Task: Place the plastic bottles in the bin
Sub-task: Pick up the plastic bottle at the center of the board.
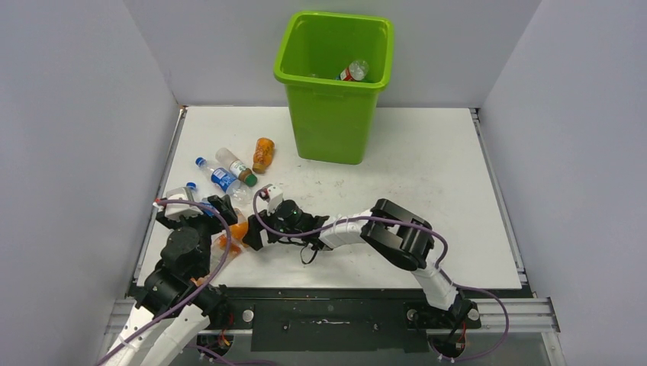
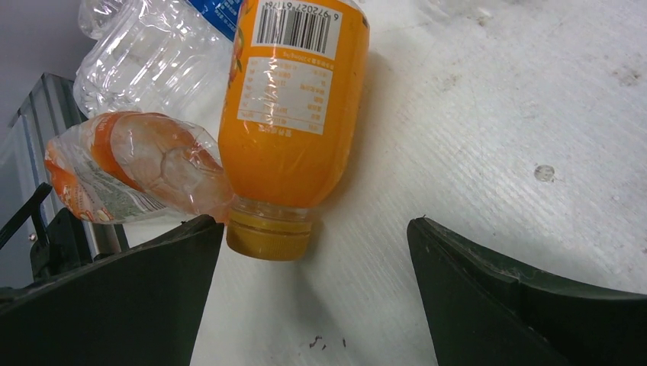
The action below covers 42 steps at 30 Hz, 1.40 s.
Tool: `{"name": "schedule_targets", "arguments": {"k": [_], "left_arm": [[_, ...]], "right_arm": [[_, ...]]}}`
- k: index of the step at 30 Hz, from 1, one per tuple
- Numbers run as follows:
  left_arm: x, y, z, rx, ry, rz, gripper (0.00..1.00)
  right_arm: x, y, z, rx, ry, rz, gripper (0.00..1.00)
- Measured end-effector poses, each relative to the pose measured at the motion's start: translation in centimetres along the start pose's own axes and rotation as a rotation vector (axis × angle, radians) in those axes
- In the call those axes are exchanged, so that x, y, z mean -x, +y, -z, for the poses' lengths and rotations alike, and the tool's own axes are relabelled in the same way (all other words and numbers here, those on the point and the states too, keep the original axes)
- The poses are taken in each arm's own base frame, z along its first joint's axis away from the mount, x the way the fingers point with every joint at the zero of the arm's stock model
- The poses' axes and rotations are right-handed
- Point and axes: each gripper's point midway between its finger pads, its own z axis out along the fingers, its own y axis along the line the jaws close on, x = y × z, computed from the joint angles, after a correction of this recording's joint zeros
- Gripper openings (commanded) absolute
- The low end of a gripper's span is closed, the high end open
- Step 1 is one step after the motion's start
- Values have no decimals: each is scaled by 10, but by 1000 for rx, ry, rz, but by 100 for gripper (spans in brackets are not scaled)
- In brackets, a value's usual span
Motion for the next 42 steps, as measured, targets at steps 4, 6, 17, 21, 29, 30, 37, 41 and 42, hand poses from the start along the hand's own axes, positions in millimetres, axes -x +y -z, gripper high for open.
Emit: {"name": "schedule_targets", "arguments": {"k": [4, 6, 17, 21, 29, 30, 37, 41, 42], "left_arm": [[0, 0, 0, -1, -1, 1, 96], [0, 0, 0, -1, -2, 1, 96], [0, 0, 0, -3, -1, -2, 96], [1, 0, 1, -3, -3, -2, 96], [1, 0, 1, -4, -4, -6, 96], [1, 0, 1, -4, -4, -6, 96], [1, 0, 1, -7, -3, -9, 96], [2, -2, 1, -16, -4, -14, 96], [2, -4, 1, -26, -4, -15, 96]], "right_arm": [[1, 1, -5, 5, -3, 0, 91], [0, 3, -7, 7, -1, 2, 88], [-2, 7, -23, -40, 2, 74, 75], [-6, 7, -25, -86, 1, 126, 62], [-7, -4, -24, -148, -16, 153, 31], [-7, -5, -24, -149, -23, 153, 26], [-17, -17, 9, -195, -11, 176, 5], [-31, -32, 59, -262, 52, 201, 5], [-33, -35, 74, -278, 66, 207, 5]]}}
